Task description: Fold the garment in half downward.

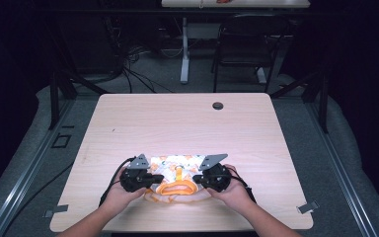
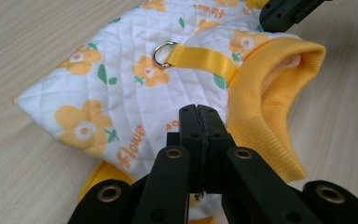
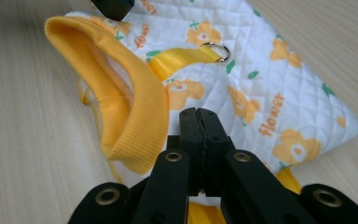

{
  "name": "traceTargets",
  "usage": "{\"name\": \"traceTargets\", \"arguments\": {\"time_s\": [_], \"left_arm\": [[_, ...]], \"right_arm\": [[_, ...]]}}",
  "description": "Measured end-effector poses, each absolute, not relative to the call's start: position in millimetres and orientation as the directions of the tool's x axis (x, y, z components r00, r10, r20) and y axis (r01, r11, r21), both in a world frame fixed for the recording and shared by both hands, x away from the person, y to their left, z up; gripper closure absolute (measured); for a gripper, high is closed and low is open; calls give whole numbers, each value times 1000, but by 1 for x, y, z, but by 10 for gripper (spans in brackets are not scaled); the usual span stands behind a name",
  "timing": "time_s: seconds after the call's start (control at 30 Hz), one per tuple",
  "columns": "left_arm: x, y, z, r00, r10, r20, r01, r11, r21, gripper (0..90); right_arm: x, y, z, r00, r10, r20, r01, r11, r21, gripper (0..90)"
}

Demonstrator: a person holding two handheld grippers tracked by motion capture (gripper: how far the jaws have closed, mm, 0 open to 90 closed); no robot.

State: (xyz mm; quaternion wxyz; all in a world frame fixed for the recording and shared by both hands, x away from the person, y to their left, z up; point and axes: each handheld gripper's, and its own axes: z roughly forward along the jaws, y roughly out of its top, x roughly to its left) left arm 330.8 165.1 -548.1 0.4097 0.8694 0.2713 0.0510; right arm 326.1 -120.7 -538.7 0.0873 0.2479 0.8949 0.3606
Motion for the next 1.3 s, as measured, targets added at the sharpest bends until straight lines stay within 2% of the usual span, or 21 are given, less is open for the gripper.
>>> {"name": "traceTargets", "arguments": {"time_s": [0.6,1.3], "left_arm": [[317,173,-567,829,536,-162,468,-506,725,897],[327,170,-571,823,556,-119,457,-523,720,894]], "right_arm": [[315,-123,-562,-864,500,55,413,643,644,898],[326,-125,-568,-848,525,68,443,634,634,898]]}}
